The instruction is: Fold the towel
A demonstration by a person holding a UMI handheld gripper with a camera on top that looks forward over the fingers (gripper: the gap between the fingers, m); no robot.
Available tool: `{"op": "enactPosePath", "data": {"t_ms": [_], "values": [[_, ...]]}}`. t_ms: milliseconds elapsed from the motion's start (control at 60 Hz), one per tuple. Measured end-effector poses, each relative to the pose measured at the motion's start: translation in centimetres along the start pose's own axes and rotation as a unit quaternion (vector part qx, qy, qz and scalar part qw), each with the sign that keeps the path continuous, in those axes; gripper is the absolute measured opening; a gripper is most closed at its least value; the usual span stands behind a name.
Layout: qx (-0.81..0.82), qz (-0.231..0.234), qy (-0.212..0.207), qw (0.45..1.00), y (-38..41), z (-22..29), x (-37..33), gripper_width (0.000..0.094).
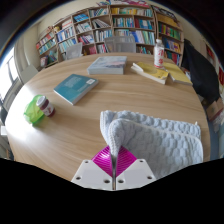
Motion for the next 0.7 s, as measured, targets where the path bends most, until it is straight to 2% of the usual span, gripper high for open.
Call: {"op": "enactPosePath", "data": {"t_ms": [150, 250, 300, 400, 517, 617, 667, 700], "values": [[0.052, -0.015, -0.073, 0.996, -5.4, 5.8, -6.0, 0.0019], [0.076, -0.053, -0.09, 0.992, -11.9, 6.8, -9.1, 0.0024], [0.087, -0.077, -0.083, 0.99, -15.7, 5.2, -9.7, 0.0031], [0.122, -0.119, -0.024, 0.985, -21.7, 0.7, -8.7, 0.0034], [0.142, -0.143, 0.017, 0.979, -25.1, -3.3, -7.1, 0.0038], [0.139, -0.155, 0.019, 0.978, -25.8, -4.5, -6.1, 0.0041], [0.144, -0.159, 0.02, 0.977, -25.7, -4.5, -6.1, 0.0075], [0.148, -0.161, 0.023, 0.976, -25.6, -4.1, -6.7, 0.0135]]}}
Point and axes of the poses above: the point between the fingertips, and its own axes, seen from behind it with the camera up: y to the left, z up, x forward, the way the camera looks, the point moved 3 cm from there along -x, backward, against the way the camera looks, and after that the axes turned 9 degrees about -y, right-handed, at the moved point
